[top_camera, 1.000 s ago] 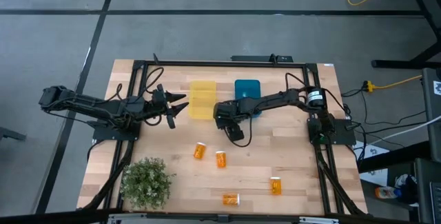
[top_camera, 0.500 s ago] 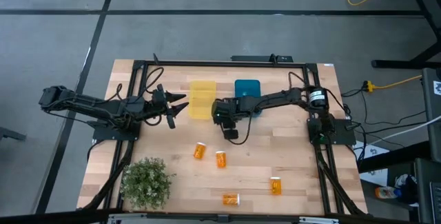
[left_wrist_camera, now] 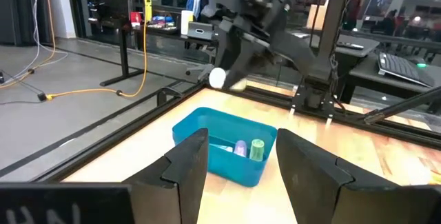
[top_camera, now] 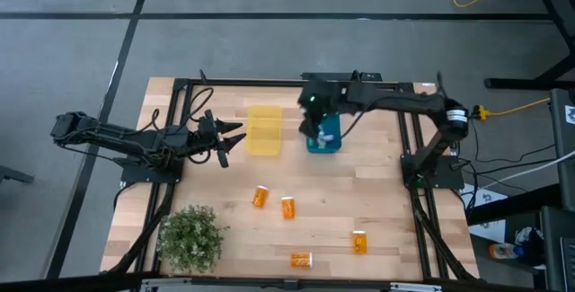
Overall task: Pick and place medicine bottles into bin by pill shape (circle, oval)
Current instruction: Put the yellow pill bottle into the blue bin, then put the orange pill bottle into the yellow bin
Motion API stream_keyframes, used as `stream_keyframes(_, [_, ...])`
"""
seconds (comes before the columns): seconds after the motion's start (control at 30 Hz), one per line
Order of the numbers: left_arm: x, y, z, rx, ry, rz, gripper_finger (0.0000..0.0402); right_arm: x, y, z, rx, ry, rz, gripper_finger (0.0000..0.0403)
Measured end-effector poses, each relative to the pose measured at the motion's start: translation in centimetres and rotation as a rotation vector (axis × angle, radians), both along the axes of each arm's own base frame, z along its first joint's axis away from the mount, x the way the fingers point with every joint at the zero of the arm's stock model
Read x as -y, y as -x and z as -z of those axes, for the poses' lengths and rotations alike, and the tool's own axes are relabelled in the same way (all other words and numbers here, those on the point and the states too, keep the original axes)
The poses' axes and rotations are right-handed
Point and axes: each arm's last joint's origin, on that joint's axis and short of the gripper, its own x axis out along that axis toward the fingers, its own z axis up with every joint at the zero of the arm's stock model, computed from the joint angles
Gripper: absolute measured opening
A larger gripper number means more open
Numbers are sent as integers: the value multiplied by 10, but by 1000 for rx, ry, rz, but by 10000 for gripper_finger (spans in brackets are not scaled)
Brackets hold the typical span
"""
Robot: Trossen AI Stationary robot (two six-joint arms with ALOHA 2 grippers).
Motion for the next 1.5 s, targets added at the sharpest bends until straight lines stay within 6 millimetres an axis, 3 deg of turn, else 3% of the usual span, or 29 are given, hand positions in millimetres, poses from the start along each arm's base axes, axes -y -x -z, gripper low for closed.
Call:
stream_keyframes(0.27, [0, 0, 0, 0, 0, 0, 165, 31, 28, 17, -129, -162, 162, 104])
stream_keyframes(0.5, [0, 0, 0, 0, 0, -1, 165, 34, 33, 38, -147, -190, 201, 109])
stream_keyframes(0.87, [0, 0, 0, 0, 0, -1, 165, 34, 30, 39, -110, -190, 214, 193])
stream_keyframes(1.17, [0, 0, 0, 0, 0, -1, 165, 20, 22, 42, -104, -236, 161, 215])
stream_keyframes(1.5, [0, 0, 0, 0, 0, -1, 165, -6, 4, 82, -134, -222, 62, 216])
